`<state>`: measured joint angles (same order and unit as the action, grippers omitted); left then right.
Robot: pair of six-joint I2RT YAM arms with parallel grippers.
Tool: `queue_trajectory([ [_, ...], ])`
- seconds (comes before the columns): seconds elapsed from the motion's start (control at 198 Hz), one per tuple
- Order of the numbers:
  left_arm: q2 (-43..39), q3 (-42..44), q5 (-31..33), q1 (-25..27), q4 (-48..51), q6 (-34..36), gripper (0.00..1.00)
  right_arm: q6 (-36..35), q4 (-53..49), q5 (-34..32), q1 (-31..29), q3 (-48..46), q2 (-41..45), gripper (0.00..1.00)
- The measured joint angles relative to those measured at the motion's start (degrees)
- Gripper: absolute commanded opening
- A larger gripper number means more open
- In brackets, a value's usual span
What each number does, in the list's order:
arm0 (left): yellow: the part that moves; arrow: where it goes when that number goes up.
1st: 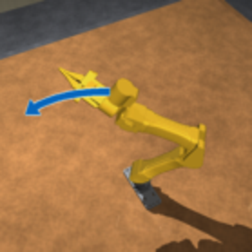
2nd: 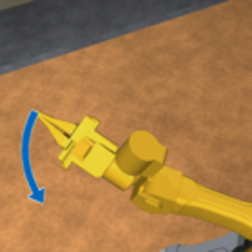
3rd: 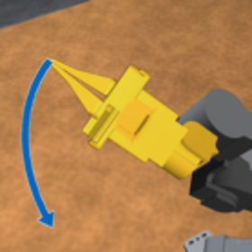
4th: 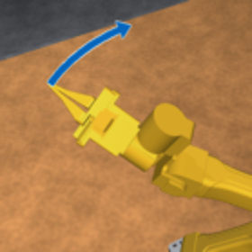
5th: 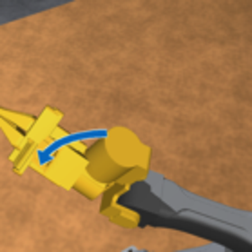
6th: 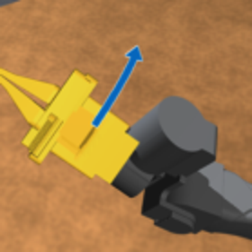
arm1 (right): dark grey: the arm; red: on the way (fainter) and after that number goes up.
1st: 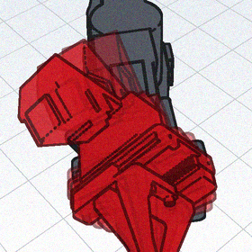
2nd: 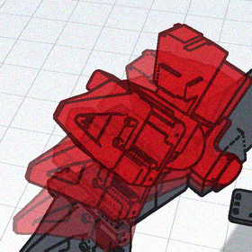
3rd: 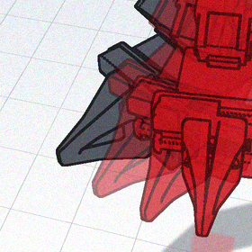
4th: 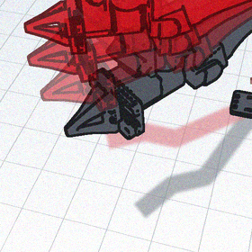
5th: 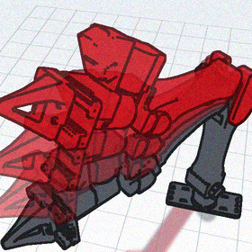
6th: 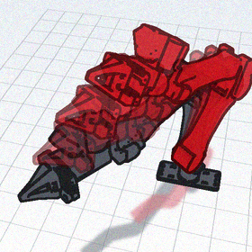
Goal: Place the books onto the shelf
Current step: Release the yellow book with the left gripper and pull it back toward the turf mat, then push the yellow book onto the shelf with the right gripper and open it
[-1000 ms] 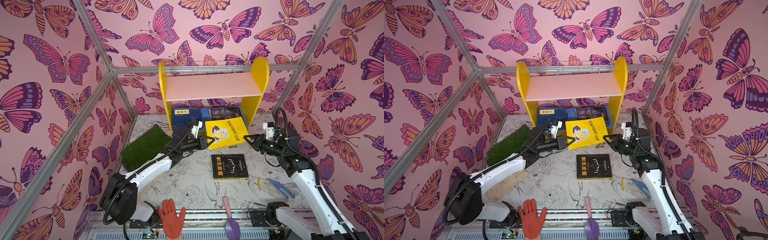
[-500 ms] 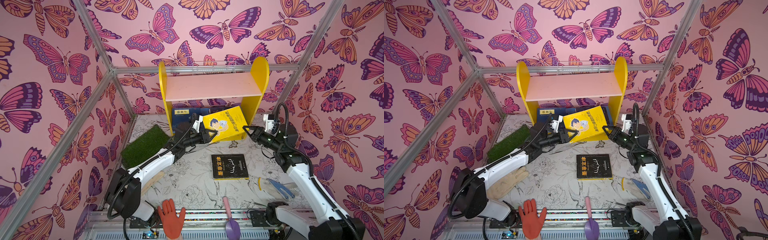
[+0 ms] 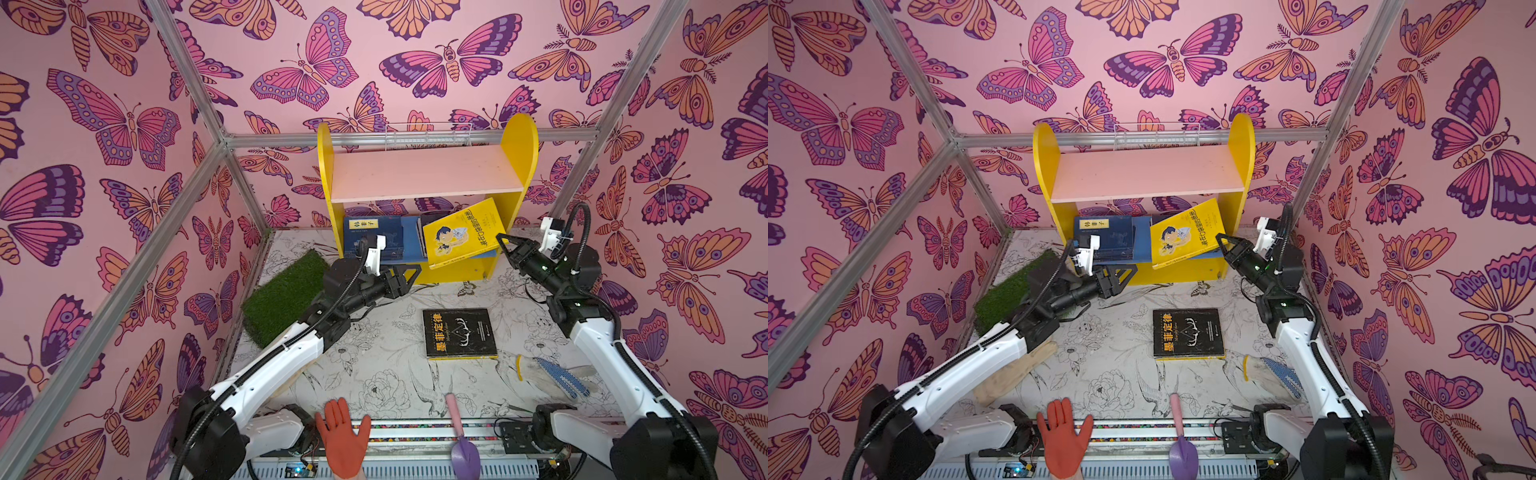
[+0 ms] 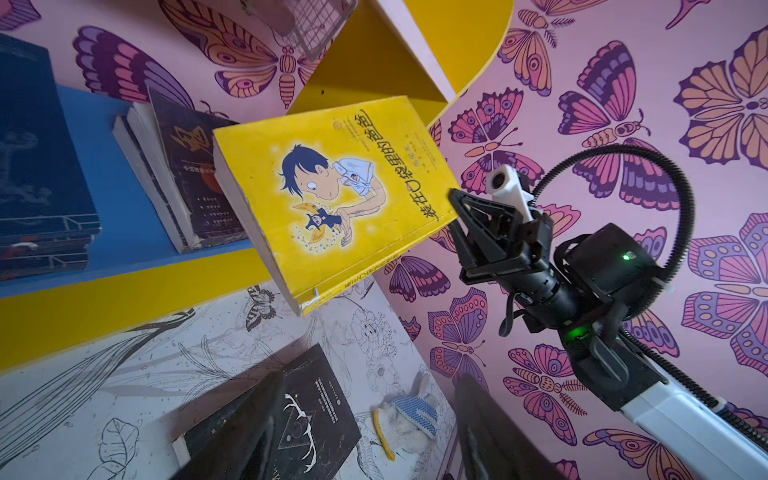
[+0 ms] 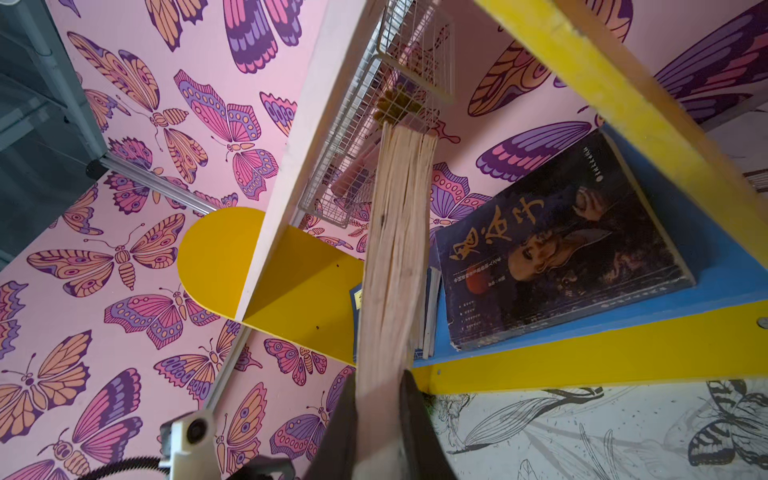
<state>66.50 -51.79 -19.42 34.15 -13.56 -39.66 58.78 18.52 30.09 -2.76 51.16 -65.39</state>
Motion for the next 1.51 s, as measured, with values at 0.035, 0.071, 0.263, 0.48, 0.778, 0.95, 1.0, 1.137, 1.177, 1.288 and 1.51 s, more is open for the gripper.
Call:
queue_trajectory([
  [0.035,-1.4,1.2,0.9,0.0,0.2,0.1,0.66,0.5,0.9,-0.2,0.0,0.0,-0.6,0.0],
  [0.071,-2.7,2.6,1.9,0.0,0.6,0.2,0.66,1.1,1.8,-0.5,0.0,0.0,-1.1,0.0],
  [0.263,-10.8,12.9,12.2,0.0,6.4,-2.2,0.66,2.8,6.0,-1.4,0.0,0.0,-4.0,0.0],
  [0.48,-19.5,21.8,28.5,0.0,17.9,-11.0,0.66,2.1,6.7,-3.4,-1.4,0.7,-7.8,0.0],
  [0.778,-18.9,24.9,37.4,-0.1,26.1,-17.7,0.66,1.2,7.3,-6.3,-4.1,5.4,-13.5,0.0],
  [0.95,-17.2,24.9,37.8,-0.8,26.5,-18.3,0.66,0.7,7.3,-7.8,-4.9,8.0,-15.9,0.0],
  [1.0,-17.2,24.9,37.9,-0.9,26.8,-18.4,0.66,0.2,7.3,-8.3,-5.1,8.7,-16.4,0.0],
  [1.137,-16.9,24.8,37.9,-1.2,27.0,-18.5,0.66,-1.2,6.9,-9.8,-5.3,10.6,-18.0,0.0],
  [1.177,-16.6,24.8,37.9,-1.2,27.1,-18.5,0.66,-1.7,6.7,-10.1,-5.3,11.2,-18.5,0.0],
  [1.288,-15.8,24.8,37.9,-1.3,27.1,-18.5,0.66,-2.8,4.5,-11.3,-5.5,12.6,-19.9,0.0],
  [1.51,-15.2,24.8,37.9,-1.6,27.1,-18.6,0.66,-3.7,-1.5,-13.3,-5.6,13.9,-21.8,0.0],
])
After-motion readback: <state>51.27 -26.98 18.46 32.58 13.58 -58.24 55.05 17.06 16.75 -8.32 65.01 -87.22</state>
